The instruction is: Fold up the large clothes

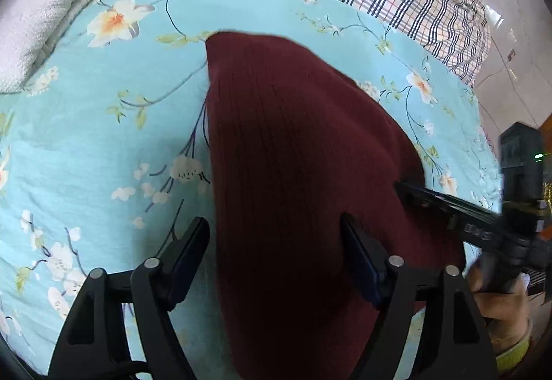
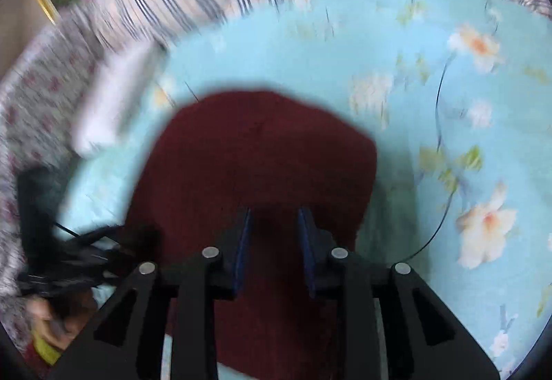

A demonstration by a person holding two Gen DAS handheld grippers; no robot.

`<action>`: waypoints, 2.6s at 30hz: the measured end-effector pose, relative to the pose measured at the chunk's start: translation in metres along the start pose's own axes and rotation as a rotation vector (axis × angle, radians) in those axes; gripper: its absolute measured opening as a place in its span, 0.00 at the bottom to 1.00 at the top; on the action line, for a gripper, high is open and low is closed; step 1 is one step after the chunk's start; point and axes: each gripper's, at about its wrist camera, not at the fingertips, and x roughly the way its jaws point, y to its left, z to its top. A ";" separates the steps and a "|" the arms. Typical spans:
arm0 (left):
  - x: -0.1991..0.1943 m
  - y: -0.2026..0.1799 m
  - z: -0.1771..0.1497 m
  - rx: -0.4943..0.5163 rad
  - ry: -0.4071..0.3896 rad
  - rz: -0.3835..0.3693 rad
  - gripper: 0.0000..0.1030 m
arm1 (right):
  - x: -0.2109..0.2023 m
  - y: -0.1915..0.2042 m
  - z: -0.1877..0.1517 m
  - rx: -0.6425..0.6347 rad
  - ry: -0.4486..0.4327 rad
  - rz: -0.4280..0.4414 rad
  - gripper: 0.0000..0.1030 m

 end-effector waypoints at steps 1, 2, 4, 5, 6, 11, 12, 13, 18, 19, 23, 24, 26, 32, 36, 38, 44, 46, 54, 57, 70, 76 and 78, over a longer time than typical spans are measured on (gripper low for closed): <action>0.003 0.000 -0.002 -0.003 -0.006 -0.002 0.78 | 0.015 -0.006 -0.003 0.011 0.021 0.004 0.27; 0.004 0.000 -0.003 -0.001 -0.010 0.003 0.80 | 0.016 -0.010 -0.004 0.017 -0.010 0.017 0.28; 0.007 0.000 -0.005 -0.009 -0.008 -0.006 0.81 | 0.015 -0.016 -0.003 0.031 -0.011 0.035 0.28; 0.006 0.002 -0.005 -0.030 -0.003 -0.019 0.81 | 0.014 -0.018 -0.003 0.036 -0.012 0.039 0.28; 0.000 0.002 -0.005 -0.042 -0.012 -0.026 0.81 | 0.013 -0.020 -0.004 0.036 -0.011 0.039 0.28; -0.045 -0.003 -0.019 -0.016 -0.060 -0.019 0.69 | -0.012 -0.015 -0.007 0.042 -0.040 0.058 0.29; -0.051 -0.004 -0.023 -0.001 -0.064 -0.001 0.68 | -0.021 -0.012 -0.011 0.035 -0.055 0.068 0.29; -0.055 -0.006 -0.029 0.020 -0.063 0.023 0.68 | -0.030 -0.009 -0.017 0.026 -0.068 0.083 0.29; -0.031 -0.006 -0.046 0.063 -0.026 0.112 0.72 | -0.027 0.002 -0.045 -0.067 -0.030 0.000 0.29; -0.028 -0.008 -0.046 0.063 -0.033 0.123 0.73 | -0.018 0.000 -0.049 -0.077 -0.007 -0.022 0.29; -0.027 -0.010 -0.046 0.071 -0.047 0.154 0.75 | -0.011 0.002 -0.050 -0.087 -0.032 -0.040 0.29; -0.029 -0.008 -0.046 0.062 -0.046 0.149 0.75 | -0.013 0.003 -0.048 -0.079 -0.032 -0.040 0.29; -0.037 -0.006 -0.047 0.047 -0.052 0.139 0.75 | -0.023 0.005 -0.052 -0.061 -0.036 -0.029 0.29; -0.068 -0.016 -0.062 0.069 -0.064 0.197 0.74 | -0.059 0.013 -0.070 -0.052 -0.080 0.014 0.32; -0.084 -0.025 -0.074 0.102 -0.069 0.260 0.79 | -0.073 0.022 -0.084 -0.082 -0.078 0.014 0.47; -0.090 -0.028 -0.082 0.116 -0.068 0.293 0.80 | -0.079 0.026 -0.091 -0.096 -0.076 0.012 0.48; -0.109 -0.040 -0.116 0.171 -0.100 0.385 0.81 | -0.097 0.029 -0.114 -0.114 -0.075 -0.016 0.69; -0.112 -0.041 -0.126 0.185 -0.100 0.389 0.81 | -0.104 0.031 -0.121 -0.132 -0.085 -0.030 0.73; -0.123 -0.043 -0.149 0.233 -0.099 0.456 0.83 | -0.116 0.038 -0.144 -0.189 -0.089 -0.076 0.77; -0.130 -0.045 -0.144 0.233 -0.113 0.466 0.84 | -0.117 0.038 -0.147 -0.193 -0.077 -0.068 0.78; -0.157 -0.060 -0.123 0.266 -0.200 0.511 0.92 | -0.129 0.052 -0.138 -0.232 -0.088 -0.051 0.79; -0.146 -0.059 -0.112 0.259 -0.194 0.516 0.95 | -0.131 0.056 -0.137 -0.235 -0.088 -0.060 0.89; -0.143 -0.057 -0.107 0.260 -0.193 0.519 0.95 | -0.128 0.050 -0.130 -0.240 -0.078 -0.061 0.90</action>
